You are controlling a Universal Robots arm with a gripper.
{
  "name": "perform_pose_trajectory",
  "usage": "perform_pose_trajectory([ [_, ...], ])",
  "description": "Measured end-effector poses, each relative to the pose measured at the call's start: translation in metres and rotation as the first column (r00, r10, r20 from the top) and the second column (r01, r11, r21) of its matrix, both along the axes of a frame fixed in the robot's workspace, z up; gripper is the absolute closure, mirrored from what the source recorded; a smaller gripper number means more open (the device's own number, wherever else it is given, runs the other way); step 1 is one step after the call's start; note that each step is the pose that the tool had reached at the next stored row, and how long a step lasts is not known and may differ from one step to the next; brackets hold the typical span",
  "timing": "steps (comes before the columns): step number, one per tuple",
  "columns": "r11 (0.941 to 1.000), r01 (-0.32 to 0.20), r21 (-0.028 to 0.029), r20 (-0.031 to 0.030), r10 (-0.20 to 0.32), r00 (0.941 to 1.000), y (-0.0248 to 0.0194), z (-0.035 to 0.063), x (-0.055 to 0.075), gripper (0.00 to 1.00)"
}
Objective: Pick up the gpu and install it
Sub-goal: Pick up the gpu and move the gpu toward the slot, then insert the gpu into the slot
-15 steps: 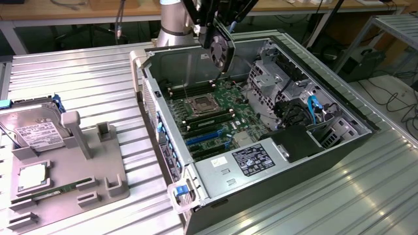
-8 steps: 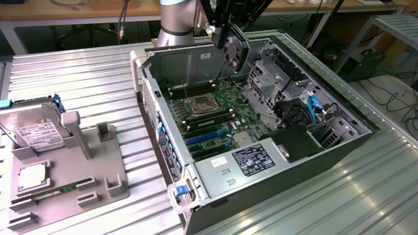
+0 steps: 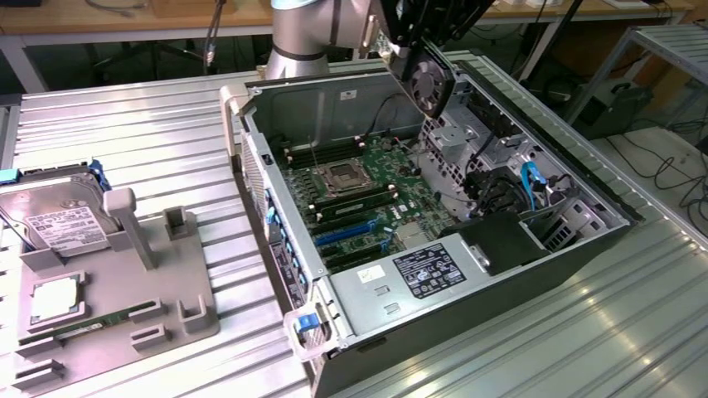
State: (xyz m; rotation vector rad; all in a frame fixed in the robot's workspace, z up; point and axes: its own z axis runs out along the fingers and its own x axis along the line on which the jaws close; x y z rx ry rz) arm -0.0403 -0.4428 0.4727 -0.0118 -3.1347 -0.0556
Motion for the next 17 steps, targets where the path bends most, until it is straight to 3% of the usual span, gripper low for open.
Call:
perform_pose_trajectory([
  [17, 1.0000, 0.000, -0.0002, 0.0000, 0.000, 1.0000, 0.0000, -0.0001, 0.0018, 0.72],
])
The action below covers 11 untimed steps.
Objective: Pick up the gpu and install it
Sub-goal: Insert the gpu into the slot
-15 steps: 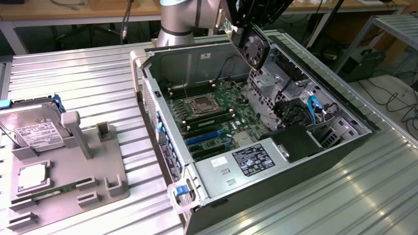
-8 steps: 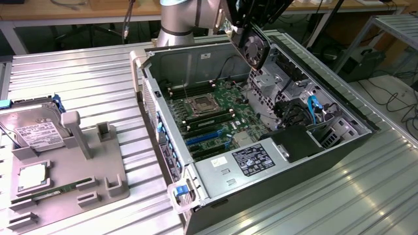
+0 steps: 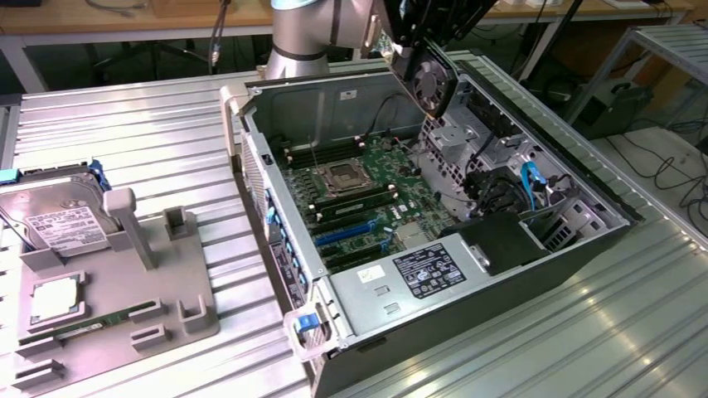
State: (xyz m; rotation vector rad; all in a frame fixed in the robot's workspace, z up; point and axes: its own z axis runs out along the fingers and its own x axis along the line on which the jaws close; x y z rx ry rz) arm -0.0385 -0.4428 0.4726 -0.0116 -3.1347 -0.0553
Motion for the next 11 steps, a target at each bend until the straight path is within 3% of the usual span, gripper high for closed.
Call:
perform_pose_trajectory([
  [7, 0.9990, -0.045, 0.0001, 0.0001, 0.045, 0.9990, 0.0000, 0.0000, 0.0000, 0.72],
  [11, 0.9943, -0.106, 0.0000, 0.0000, 0.106, 0.9943, 0.0000, 0.0000, 0.0000, 0.72],
])
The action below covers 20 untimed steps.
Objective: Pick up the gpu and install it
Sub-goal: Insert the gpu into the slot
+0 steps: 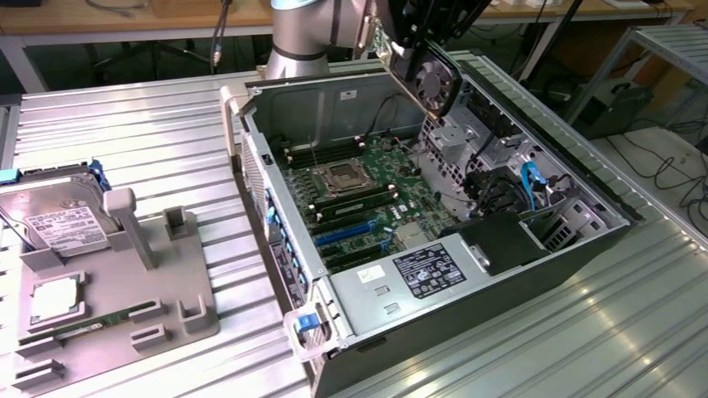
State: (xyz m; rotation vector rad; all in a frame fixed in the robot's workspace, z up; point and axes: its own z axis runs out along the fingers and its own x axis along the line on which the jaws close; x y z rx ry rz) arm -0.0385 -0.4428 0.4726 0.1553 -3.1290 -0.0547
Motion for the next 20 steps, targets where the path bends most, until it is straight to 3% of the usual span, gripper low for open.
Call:
perform_pose_trajectory([
  [6, 0.9991, -0.043, 0.0000, 0.0000, 0.043, 0.9991, 0.0000, 0.0000, 0.0000, 0.72],
  [8, 0.9966, -0.082, 0.0000, 0.0000, 0.082, 0.9966, 0.0000, 0.0000, 0.0000, 0.72],
  [20, 0.9900, -0.141, 0.0000, 0.0000, 0.141, 0.9900, 0.0000, 0.0000, 0.0000, 0.72],
])
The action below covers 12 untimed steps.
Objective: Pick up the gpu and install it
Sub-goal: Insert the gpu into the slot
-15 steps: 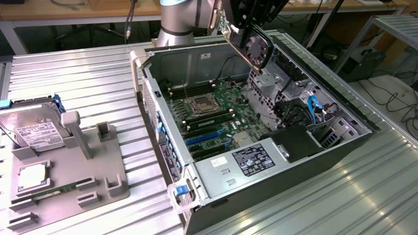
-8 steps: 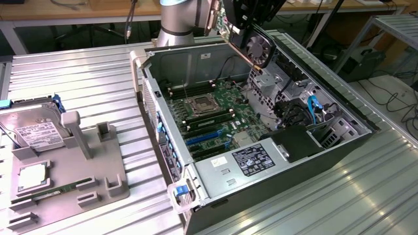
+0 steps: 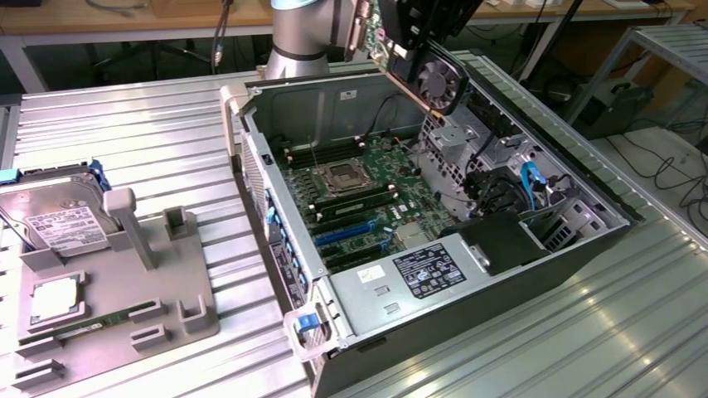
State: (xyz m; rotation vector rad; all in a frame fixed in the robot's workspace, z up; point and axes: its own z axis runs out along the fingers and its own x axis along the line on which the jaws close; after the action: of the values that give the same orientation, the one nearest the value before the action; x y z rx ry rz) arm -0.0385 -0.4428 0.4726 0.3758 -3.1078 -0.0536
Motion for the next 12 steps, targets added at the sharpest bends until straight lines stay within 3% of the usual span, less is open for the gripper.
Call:
perform_pose_trajectory([
  [12, 0.9989, -0.047, 0.0000, 0.0000, 0.047, 0.9989, 0.0000, 0.0000, 0.0000, 0.72],
])
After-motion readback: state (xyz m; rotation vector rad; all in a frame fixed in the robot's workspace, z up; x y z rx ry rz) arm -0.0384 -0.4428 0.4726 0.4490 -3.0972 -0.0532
